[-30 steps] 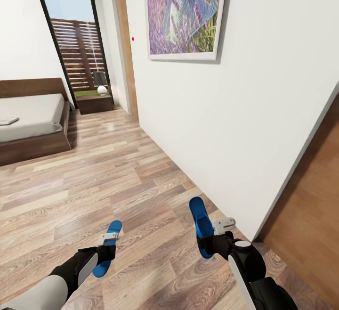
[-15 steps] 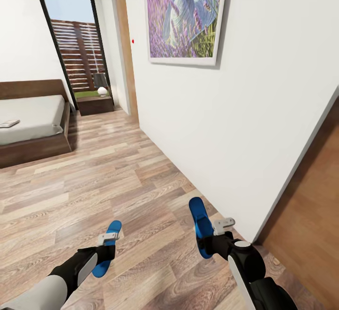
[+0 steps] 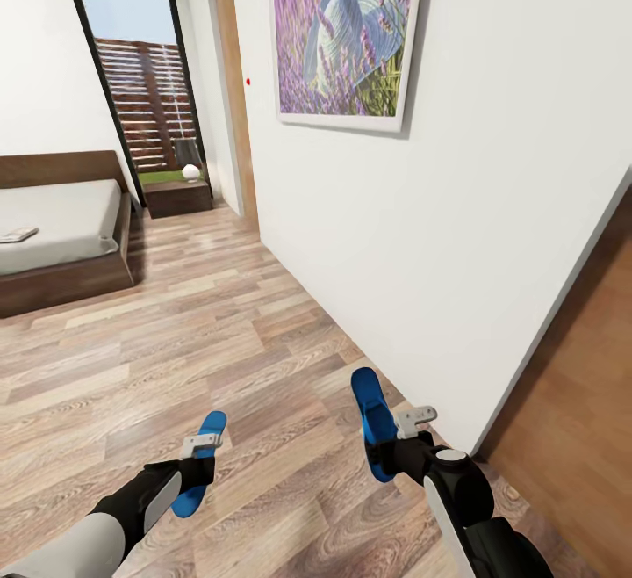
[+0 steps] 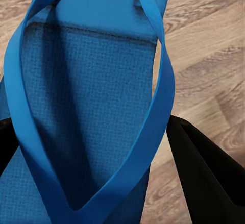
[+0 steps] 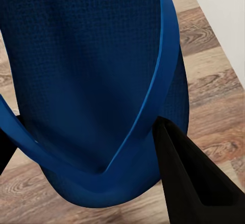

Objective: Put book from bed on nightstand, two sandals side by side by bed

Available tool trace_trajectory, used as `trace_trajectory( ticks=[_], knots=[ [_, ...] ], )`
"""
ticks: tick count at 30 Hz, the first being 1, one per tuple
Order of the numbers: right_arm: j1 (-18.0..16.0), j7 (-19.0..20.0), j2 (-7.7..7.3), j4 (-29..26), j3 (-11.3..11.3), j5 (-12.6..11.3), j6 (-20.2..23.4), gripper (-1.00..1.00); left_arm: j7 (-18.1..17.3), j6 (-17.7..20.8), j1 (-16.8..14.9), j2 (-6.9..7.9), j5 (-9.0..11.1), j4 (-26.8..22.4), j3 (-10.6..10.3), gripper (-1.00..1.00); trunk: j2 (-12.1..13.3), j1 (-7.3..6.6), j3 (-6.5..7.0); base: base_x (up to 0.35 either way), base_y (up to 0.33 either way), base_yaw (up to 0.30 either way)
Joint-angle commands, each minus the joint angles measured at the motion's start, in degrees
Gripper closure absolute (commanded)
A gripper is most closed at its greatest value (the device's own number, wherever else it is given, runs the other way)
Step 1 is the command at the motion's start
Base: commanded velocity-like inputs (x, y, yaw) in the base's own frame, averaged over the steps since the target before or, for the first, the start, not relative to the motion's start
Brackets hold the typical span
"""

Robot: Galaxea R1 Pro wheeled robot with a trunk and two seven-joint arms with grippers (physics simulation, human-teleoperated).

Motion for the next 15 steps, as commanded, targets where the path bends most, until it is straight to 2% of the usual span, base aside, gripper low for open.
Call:
trace_trajectory(
  ticks=[1,15],
  knots=[
    [0.0,0.0,0.02,0.0,0.0,0.0,0.3,1.00,-0.1,0.3,0.0,0.03,0.1,-0.1,-0.2,1.00,0.4,-0.23,0.13,0.000,0.000,0.000],
    [0.0,0.0,0.02,0.0,0.0,0.0,0.3,1.00,-0.1,0.3,0.0,-0.03,0.1,0.0,-0.2,1.00,6.0,-3.31,2.64,0.000,0.000,0.000]
  ],
)
